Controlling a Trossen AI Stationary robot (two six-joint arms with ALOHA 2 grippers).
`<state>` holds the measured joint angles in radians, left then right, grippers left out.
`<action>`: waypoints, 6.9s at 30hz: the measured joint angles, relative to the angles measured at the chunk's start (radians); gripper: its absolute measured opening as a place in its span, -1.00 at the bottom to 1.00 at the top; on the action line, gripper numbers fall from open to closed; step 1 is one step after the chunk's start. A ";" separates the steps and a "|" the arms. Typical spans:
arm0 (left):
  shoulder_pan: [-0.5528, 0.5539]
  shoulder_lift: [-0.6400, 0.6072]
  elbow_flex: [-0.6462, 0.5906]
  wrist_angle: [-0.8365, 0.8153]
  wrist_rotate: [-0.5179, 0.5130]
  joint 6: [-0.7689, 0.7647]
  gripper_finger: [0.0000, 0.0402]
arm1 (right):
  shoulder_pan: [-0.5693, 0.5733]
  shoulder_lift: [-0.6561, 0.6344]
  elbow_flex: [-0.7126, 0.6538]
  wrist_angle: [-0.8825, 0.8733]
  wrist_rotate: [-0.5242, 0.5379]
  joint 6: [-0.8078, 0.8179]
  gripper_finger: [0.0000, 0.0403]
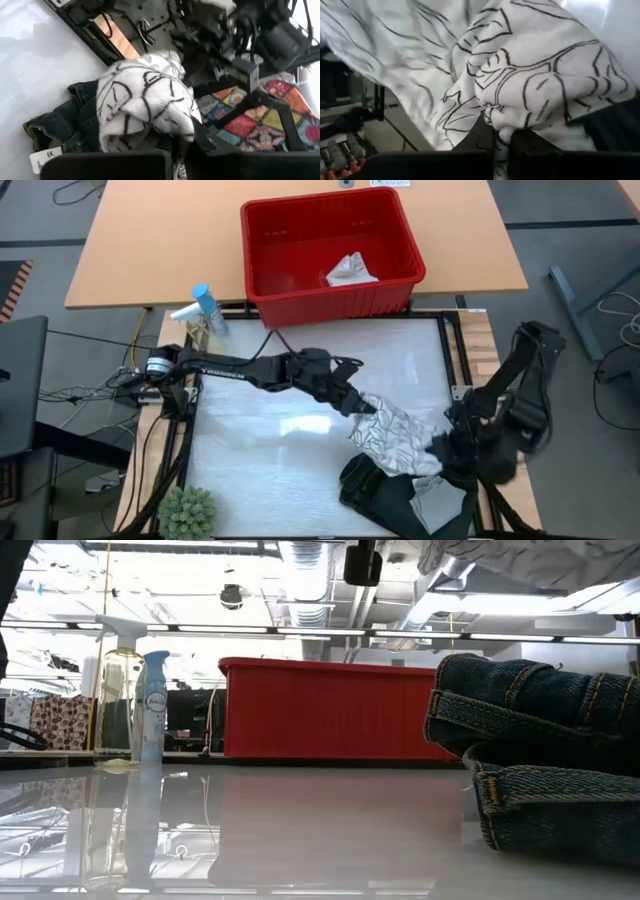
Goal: Fold Laundry from Bin
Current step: Stack the white on top of the gray boxer, then adjust the stacked clothes
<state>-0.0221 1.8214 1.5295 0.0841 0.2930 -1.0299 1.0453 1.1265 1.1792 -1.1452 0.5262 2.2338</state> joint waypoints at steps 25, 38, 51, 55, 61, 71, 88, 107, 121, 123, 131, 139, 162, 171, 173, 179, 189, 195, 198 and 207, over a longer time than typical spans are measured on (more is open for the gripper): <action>-0.241 0.278 0.320 -0.007 -0.221 -0.243 -1.00 | 0.231 0.393 0.315 -0.111 -0.013 0.104 -0.81; -0.309 0.379 0.322 0.072 -0.226 -0.424 -1.00 | 0.225 0.545 0.425 -0.126 -0.132 0.118 -0.81; -0.242 0.403 0.321 -0.109 -0.210 -0.303 -1.00 | 0.169 0.615 0.401 -0.302 -0.365 0.117 -0.81; -0.241 0.408 0.321 -0.216 -0.234 -0.259 -1.00 | 0.162 0.617 0.364 -0.317 -0.431 0.115 -0.81; -0.228 0.408 0.320 -0.224 -0.298 -0.183 -0.90 | 0.162 0.617 0.309 -0.265 -0.477 0.115 -0.71; -0.207 0.406 0.320 -0.234 -0.290 -0.042 -0.64 | 0.164 0.617 0.297 -0.198 -0.480 0.098 -0.66; -0.089 0.370 0.320 -0.235 0.087 0.086 -0.44 | 0.203 0.610 0.323 -0.272 -0.489 0.095 -0.02; -0.144 0.084 0.320 -0.456 -0.003 0.181 -0.74 | -0.028 0.576 0.420 -0.378 -0.245 -0.506 -0.91; -0.293 -0.175 0.321 -0.513 -0.408 0.209 -0.99 | -0.382 0.587 0.420 -0.081 -0.310 -1.368 -0.93; -0.325 -0.200 0.321 -0.529 -0.461 0.209 -0.99 | -0.400 0.587 0.420 -0.083 -0.341 -1.396 -0.93; -0.447 -0.235 0.321 -0.577 -0.694 0.213 -1.00 | -0.373 0.587 0.384 -0.054 -0.590 -1.447 -0.93; -0.496 -0.235 0.321 -0.584 -0.790 0.198 -1.00 | -0.369 0.588 0.168 0.203 -0.733 -1.451 -0.93; -0.498 -0.234 0.321 -0.620 -0.805 0.163 -1.00 | -0.636 0.579 -0.327 0.758 -0.623 -1.084 -0.93; -0.498 -0.234 0.320 -0.637 -0.805 0.185 -1.00 | -0.845 0.575 -0.326 0.716 -0.513 -1.089 -0.93; -0.498 -0.234 0.320 -0.644 -0.805 0.194 -1.00 | -0.890 0.574 -0.326 0.715 -0.489 -1.074 -0.93; -0.498 -0.233 0.320 -0.740 -0.831 0.161 -1.00 | -1.022 0.563 -0.324 0.662 -0.454 -1.079 -0.92; -0.494 -0.219 0.270 -0.964 -0.982 0.055 -1.00 | -1.091 0.284 -0.318 0.588 -0.437 -1.197 -0.80; -0.438 -0.219 0.077 -0.864 -0.997 -0.023 -1.00 | -1.100 0.130 -0.317 0.451 -0.448 -1.223 -0.81; -0.384 -0.215 -0.077 -0.683 -0.928 -0.053 -1.00 | -1.069 0.077 -0.315 0.367 -0.458 -1.237 -0.87; -0.198 -0.215 -0.439 -0.042 -0.787 -0.113 -1.00 | -0.785 0.146 -0.313 0.334 -0.435 -1.107 -0.91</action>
<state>-0.2202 1.6062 1.0908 0.0424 -0.4940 -1.1427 0.2601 1.2726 0.8658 -0.8107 0.0916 1.1273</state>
